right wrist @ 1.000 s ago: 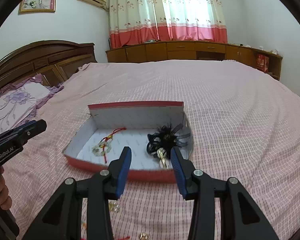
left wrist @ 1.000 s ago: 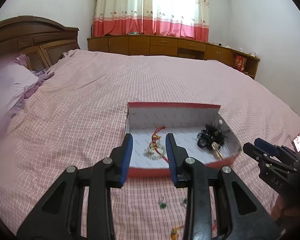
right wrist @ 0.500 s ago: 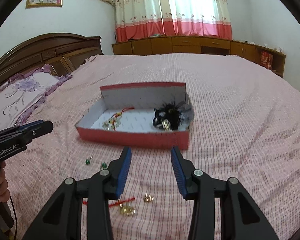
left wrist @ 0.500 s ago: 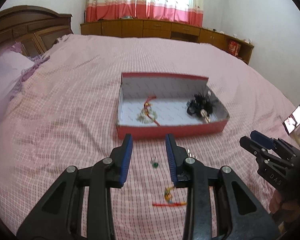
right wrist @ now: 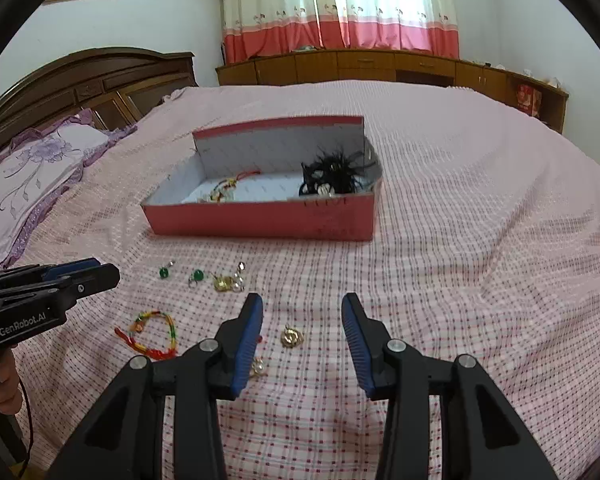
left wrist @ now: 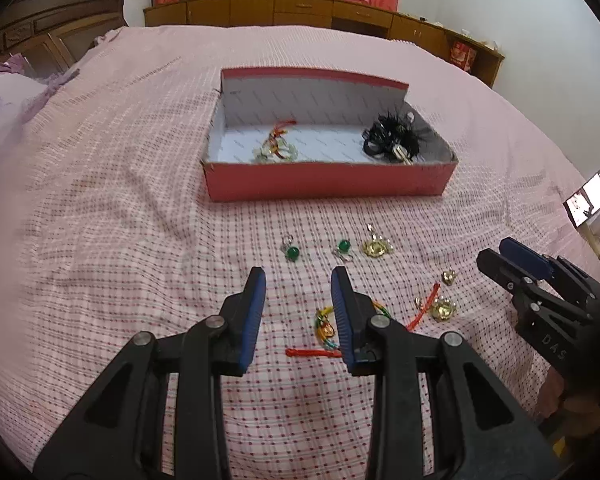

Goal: Organize jewelry
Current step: 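Move left tool to the multicolor cord bracelet while right tool reaches a gold charm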

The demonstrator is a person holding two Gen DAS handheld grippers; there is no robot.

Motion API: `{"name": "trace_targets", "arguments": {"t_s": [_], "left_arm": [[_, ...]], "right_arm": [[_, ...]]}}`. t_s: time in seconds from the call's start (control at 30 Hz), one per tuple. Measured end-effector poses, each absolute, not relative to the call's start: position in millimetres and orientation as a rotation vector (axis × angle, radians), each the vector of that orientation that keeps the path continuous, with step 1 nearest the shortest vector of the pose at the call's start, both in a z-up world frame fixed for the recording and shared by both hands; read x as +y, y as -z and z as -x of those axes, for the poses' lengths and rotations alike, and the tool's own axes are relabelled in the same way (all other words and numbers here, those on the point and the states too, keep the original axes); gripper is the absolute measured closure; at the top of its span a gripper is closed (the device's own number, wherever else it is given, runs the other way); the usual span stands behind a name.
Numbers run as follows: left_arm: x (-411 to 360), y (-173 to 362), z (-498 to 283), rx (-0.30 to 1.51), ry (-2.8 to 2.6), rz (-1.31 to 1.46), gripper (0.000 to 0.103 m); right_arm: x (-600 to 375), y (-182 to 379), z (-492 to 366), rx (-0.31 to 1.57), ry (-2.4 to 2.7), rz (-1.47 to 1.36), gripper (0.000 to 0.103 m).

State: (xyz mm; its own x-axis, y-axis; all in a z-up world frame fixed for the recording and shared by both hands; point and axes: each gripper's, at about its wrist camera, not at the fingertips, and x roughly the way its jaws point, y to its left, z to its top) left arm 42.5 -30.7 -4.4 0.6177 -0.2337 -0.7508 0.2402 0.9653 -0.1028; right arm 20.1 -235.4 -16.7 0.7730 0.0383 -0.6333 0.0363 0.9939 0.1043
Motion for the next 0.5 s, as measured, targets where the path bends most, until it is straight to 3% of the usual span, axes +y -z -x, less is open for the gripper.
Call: {"name": "trace_targets", "arguments": {"t_s": [0.5], "left_arm": [[-53, 39, -38, 0.963, 0.310, -0.094, 0.078]], "right_arm": [[-240, 45, -27, 0.765, 0.006, -0.125, 0.059]]}}
